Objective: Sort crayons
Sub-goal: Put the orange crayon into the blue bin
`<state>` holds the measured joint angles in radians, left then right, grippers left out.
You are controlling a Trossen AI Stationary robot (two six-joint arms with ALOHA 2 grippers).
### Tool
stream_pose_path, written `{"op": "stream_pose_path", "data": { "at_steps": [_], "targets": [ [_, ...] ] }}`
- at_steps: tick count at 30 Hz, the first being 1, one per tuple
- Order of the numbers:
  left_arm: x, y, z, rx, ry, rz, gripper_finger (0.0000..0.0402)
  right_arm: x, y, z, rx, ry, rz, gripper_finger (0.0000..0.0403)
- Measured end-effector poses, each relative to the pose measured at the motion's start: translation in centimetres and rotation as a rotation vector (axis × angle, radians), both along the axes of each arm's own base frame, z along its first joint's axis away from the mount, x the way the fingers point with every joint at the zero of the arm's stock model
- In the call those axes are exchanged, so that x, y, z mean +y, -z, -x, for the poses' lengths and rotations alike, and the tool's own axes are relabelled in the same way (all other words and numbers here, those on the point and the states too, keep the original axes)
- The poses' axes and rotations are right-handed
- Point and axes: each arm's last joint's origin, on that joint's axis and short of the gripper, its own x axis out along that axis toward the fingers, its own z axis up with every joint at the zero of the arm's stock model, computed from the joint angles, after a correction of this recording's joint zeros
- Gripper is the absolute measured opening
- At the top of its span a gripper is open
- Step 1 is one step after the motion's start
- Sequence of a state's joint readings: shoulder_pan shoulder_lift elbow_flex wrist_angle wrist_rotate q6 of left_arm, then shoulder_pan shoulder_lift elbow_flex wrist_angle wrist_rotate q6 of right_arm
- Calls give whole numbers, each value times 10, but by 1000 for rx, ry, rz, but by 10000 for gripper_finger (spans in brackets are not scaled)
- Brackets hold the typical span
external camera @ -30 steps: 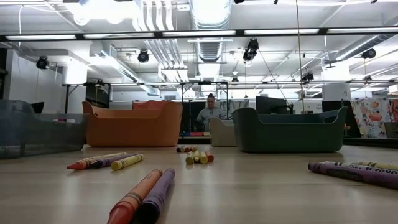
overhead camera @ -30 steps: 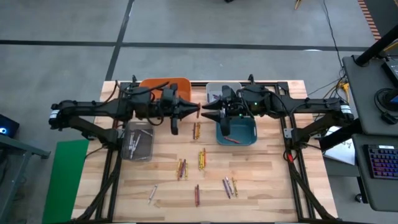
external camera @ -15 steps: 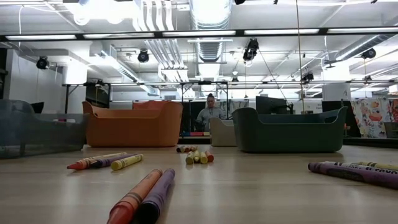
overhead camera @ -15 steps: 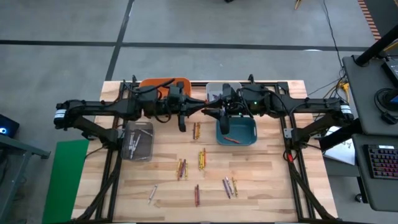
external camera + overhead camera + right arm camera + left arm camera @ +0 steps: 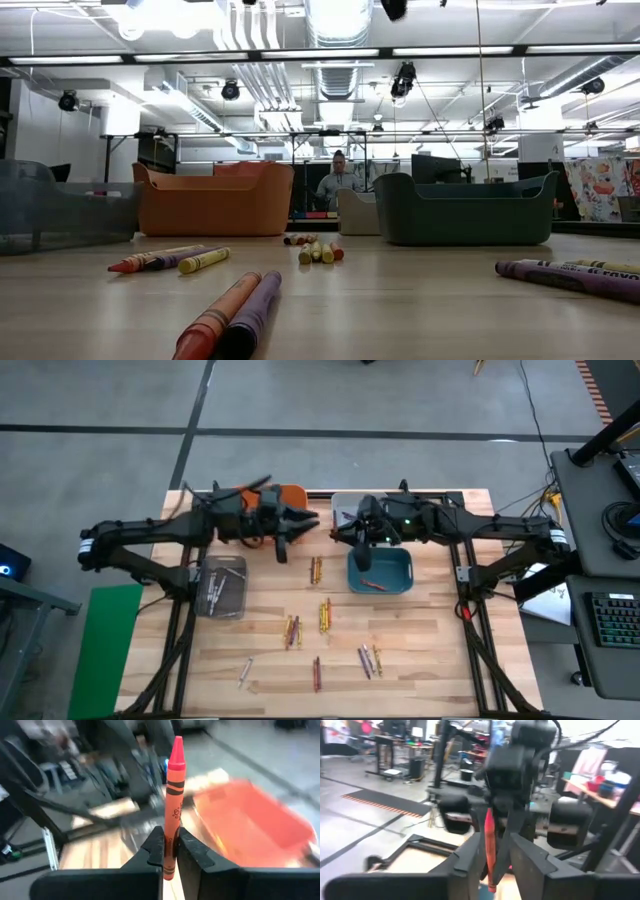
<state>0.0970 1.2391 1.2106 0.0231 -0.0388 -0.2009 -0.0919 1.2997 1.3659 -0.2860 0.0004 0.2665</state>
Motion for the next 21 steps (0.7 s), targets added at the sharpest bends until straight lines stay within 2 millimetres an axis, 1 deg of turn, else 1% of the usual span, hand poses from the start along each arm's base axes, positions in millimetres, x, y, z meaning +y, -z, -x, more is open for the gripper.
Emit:
{"op": "stream_pose_path", "data": {
  "at_steps": [3,6,10,14,17,19,21],
  "targets": [
    [9,-6,18,27,-43,-21,100,-8,17,7,180,53,-80,17],
    [20,-12,36,34,-94,-35,107,-10,39,12,388,77,-120,16],
    [33,-19,52,23,-167,-55,109,-8,72,10,667,16,-166,16],
    [42,-22,60,21,-215,-83,109,-7,104,13,978,-44,-167,15],
    [47,-22,62,28,-238,-93,110,-8,128,12,1186,-95,-110,15],
    [49,-20,63,46,-246,-101,110,-9,142,8,1267,-135,-81,15],
    [50,-18,63,68,-249,-106,110,-11,154,2,1308,-169,-61,15]
  ]
}}
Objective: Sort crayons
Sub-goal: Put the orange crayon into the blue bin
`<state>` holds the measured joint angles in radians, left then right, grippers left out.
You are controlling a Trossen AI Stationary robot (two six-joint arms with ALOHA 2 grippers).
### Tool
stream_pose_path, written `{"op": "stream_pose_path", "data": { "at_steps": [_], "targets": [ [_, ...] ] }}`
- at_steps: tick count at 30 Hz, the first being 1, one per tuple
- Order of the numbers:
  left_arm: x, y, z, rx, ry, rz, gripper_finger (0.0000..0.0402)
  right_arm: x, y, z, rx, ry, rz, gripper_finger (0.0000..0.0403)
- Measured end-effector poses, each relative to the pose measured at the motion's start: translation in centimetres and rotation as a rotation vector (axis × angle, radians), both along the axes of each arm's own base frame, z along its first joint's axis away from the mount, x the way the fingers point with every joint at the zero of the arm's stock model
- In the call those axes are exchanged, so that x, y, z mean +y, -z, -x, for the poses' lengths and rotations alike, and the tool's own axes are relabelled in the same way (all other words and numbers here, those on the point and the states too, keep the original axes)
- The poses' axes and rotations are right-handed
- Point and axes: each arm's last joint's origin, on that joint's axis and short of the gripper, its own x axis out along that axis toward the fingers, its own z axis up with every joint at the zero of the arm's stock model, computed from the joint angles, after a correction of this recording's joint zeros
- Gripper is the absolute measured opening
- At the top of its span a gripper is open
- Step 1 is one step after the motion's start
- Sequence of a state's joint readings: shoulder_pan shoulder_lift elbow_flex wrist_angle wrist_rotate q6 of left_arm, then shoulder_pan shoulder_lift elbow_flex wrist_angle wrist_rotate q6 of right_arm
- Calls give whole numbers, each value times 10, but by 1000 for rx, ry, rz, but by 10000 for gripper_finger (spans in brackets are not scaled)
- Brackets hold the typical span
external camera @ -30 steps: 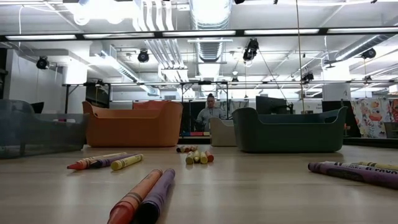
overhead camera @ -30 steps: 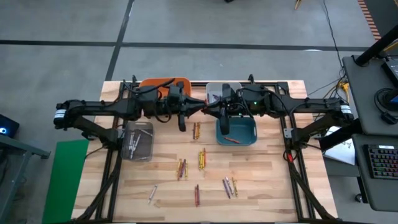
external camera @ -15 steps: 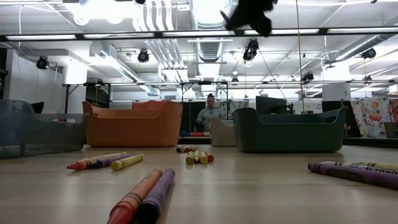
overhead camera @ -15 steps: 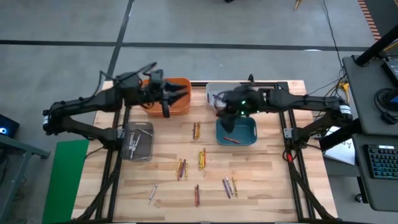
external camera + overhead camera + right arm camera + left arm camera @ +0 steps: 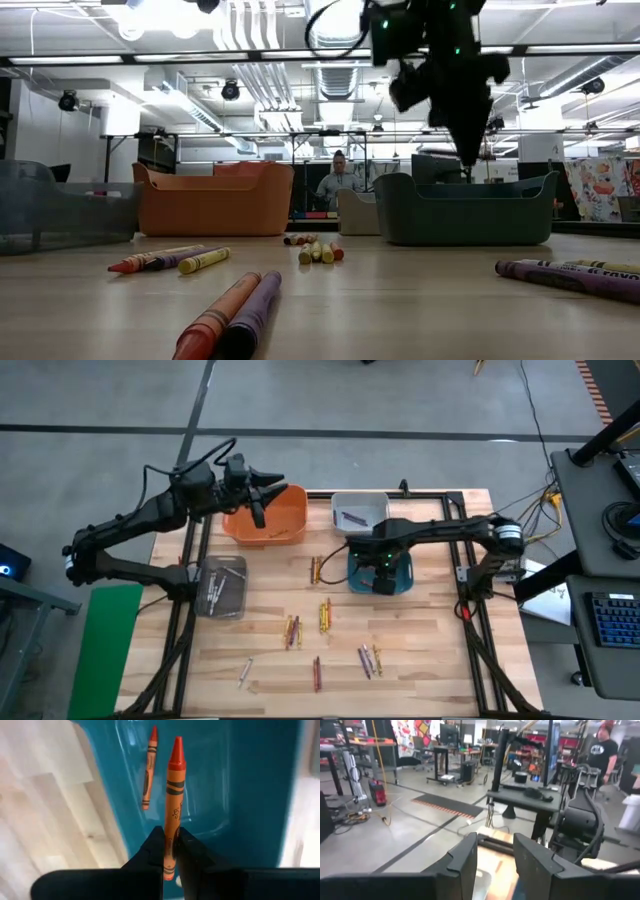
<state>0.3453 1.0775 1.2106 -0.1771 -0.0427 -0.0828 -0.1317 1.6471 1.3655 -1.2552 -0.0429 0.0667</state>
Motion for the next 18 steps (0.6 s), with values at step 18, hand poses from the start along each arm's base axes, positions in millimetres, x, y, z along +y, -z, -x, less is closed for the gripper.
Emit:
{"op": "stream_pose_path", "data": {
  "at_steps": [18],
  "targets": [
    [0,8,8,113,-9,14,110,-34,39,-15,6,-101,65,15]
  ]
}}
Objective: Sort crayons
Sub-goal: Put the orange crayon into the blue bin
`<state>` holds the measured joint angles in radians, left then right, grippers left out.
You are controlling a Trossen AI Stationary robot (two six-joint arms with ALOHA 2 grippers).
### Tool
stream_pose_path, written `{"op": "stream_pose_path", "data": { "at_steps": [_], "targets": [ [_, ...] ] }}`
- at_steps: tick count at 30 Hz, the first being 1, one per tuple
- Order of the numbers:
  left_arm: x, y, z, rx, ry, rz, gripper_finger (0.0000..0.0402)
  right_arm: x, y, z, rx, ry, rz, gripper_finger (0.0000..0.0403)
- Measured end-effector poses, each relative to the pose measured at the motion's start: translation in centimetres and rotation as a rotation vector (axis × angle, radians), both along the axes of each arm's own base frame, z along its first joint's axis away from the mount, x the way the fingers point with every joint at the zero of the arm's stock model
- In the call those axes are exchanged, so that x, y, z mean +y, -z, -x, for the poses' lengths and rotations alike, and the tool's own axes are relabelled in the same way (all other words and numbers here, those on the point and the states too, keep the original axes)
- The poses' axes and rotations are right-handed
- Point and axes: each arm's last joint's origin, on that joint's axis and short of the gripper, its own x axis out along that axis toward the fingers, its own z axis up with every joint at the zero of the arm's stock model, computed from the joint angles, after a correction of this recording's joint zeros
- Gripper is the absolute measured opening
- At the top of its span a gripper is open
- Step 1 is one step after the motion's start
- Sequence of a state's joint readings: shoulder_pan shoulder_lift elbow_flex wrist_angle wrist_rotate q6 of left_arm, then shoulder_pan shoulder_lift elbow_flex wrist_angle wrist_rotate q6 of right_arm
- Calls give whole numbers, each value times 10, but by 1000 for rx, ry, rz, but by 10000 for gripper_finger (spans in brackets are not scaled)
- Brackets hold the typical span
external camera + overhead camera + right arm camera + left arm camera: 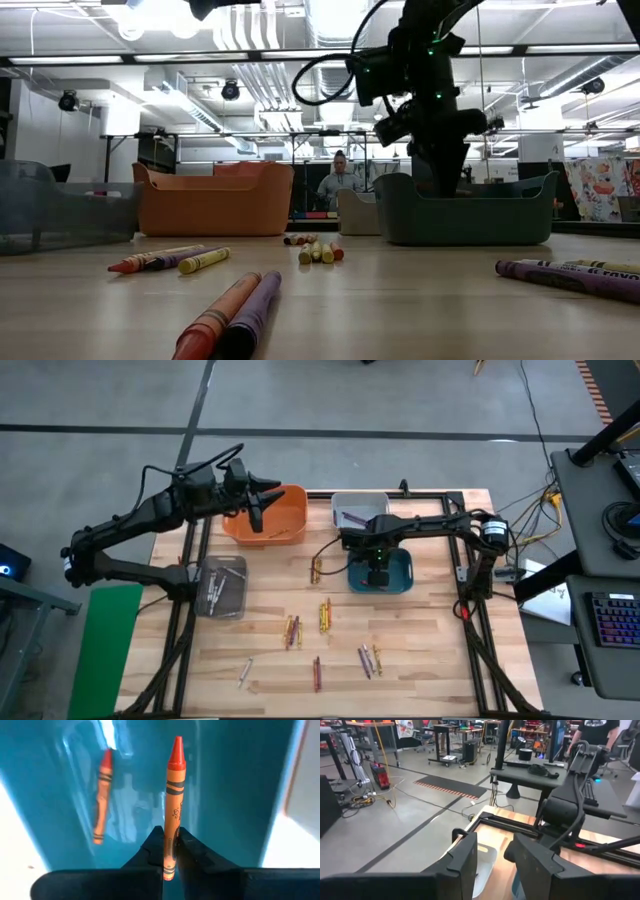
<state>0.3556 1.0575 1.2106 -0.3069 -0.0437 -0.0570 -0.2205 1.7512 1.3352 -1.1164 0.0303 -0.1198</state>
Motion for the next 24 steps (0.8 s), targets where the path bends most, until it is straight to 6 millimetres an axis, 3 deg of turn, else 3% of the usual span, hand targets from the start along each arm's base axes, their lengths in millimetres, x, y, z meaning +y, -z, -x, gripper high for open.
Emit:
{"op": "stream_pose_path", "data": {
  "at_steps": [13,24],
  "targets": [
    [1,2,3,32,-50,-6,110,-2,23,17,52,-37,-18,18],
    [3,7,-2,48,-57,42,110,-2,23,17,45,-10,-25,74]
  ]
}}
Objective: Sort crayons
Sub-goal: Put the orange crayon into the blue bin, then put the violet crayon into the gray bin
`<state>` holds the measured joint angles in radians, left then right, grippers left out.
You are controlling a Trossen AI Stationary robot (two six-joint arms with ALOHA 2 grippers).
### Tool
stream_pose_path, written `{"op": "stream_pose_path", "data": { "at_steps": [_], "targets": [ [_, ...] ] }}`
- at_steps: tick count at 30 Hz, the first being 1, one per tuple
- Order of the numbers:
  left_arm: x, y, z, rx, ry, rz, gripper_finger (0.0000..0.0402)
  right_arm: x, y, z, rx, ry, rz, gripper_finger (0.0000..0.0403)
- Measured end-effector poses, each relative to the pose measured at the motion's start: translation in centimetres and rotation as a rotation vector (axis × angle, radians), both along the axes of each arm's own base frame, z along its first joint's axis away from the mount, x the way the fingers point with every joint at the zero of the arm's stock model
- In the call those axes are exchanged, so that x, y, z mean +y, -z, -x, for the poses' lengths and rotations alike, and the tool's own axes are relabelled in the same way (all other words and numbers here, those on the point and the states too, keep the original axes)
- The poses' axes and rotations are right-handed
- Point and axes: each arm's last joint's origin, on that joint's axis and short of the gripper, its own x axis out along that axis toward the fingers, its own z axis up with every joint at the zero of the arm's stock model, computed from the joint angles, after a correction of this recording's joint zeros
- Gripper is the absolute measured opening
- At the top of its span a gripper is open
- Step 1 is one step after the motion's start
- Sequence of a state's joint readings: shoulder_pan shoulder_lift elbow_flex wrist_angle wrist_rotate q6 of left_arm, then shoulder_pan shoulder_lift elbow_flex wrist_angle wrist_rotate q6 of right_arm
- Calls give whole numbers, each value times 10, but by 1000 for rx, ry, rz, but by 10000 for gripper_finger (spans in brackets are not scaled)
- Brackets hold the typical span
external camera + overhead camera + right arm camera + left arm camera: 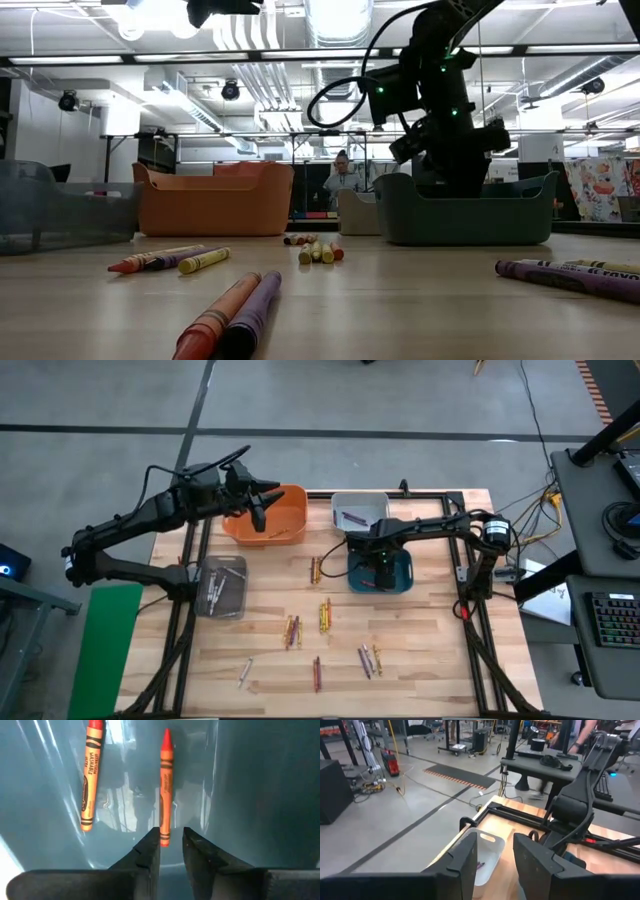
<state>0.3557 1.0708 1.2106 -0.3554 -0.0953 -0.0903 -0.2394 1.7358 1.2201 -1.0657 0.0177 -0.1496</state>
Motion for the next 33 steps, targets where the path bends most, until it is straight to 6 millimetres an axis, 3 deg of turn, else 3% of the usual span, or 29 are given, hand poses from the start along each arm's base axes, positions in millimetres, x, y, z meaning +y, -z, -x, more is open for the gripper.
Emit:
{"op": "stream_pose_path", "data": {
  "at_steps": [5,11,16,22,28,33],
  "targets": [
    [1,5,-2,18,-9,51,110,1,-13,4,-38,45,10,78],
    [1,21,-12,72,-46,229,110,7,-59,21,-201,161,2,79],
    [-7,43,-39,113,-51,405,110,13,-103,44,-387,312,9,79],
    [-26,80,-79,218,-53,577,110,18,-141,67,-606,469,-2,79],
    [-39,122,-100,389,-148,726,110,21,-159,80,-724,526,-20,79],
    [-43,155,-113,513,-244,802,110,21,-160,82,-728,525,-20,79]
  ]
}}
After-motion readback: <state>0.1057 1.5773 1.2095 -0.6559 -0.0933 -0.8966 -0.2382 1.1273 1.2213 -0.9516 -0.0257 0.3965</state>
